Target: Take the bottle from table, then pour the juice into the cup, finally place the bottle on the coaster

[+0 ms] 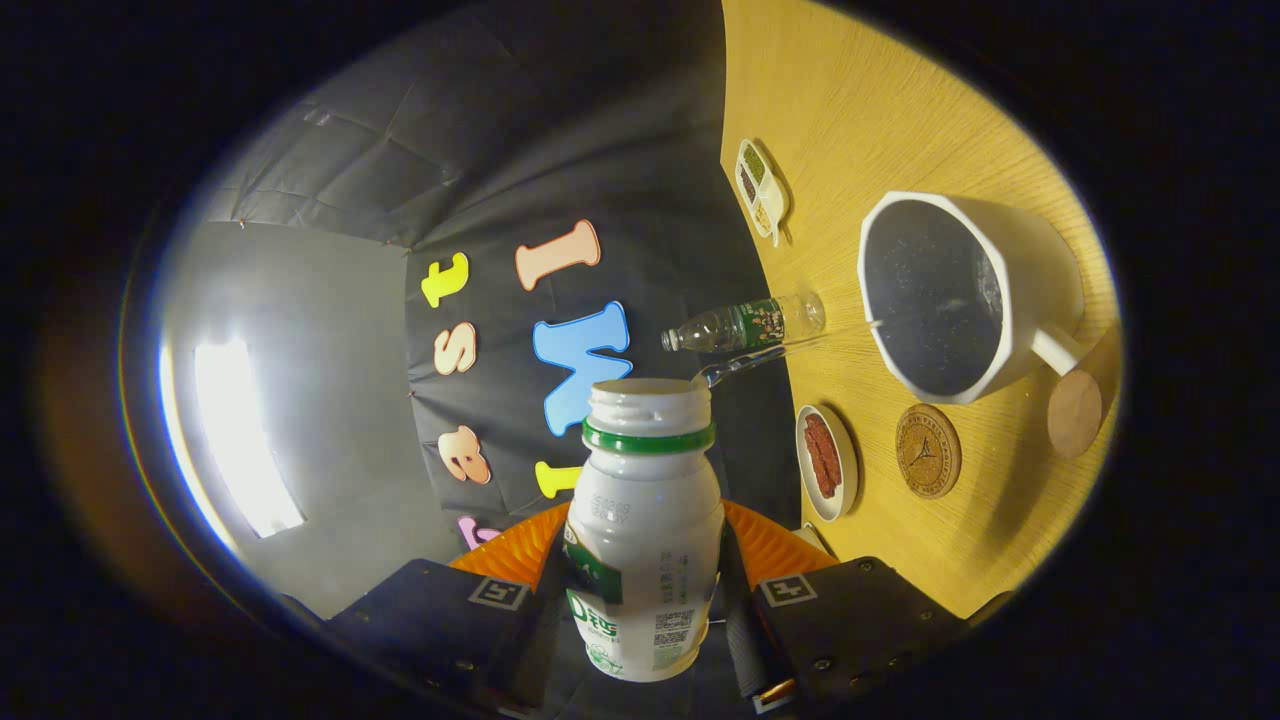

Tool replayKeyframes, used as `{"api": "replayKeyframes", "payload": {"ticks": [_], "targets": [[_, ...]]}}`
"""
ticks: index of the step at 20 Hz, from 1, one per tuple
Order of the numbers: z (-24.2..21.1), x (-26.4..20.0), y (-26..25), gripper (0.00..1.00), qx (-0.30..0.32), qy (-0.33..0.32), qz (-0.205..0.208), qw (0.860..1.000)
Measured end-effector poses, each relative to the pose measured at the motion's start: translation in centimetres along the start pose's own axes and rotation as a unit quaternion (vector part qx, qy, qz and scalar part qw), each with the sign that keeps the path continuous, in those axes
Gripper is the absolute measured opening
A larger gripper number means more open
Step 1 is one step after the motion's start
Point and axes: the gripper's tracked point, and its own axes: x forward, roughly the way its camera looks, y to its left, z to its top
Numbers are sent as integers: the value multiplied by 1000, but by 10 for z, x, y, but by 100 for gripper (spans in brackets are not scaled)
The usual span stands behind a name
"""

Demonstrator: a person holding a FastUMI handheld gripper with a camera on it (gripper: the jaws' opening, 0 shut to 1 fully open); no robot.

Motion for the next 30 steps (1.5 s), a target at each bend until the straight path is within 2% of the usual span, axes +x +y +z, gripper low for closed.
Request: {"api": "replayKeyframes", "payload": {"ticks": [30], "targets": [[7,-4,-1,69,32,-10,-11,999]]}}
